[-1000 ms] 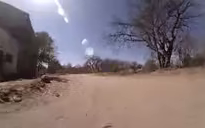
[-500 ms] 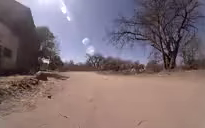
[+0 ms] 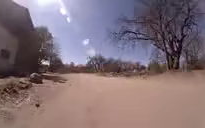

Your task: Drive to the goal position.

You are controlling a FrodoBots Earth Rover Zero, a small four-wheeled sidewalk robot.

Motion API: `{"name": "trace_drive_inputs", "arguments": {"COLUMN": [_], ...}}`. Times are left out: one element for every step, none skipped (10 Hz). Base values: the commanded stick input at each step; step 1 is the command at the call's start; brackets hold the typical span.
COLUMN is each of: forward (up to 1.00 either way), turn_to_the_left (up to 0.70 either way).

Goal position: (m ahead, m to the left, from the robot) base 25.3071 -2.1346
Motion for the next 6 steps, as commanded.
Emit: {"name": "trace_drive_inputs", "arguments": {"forward": [1.0,1.0,1.0,1.0,1.0,1.0], "turn_to_the_left": [0.27,0.27,0.27,0.27,0.27,0.27]}}
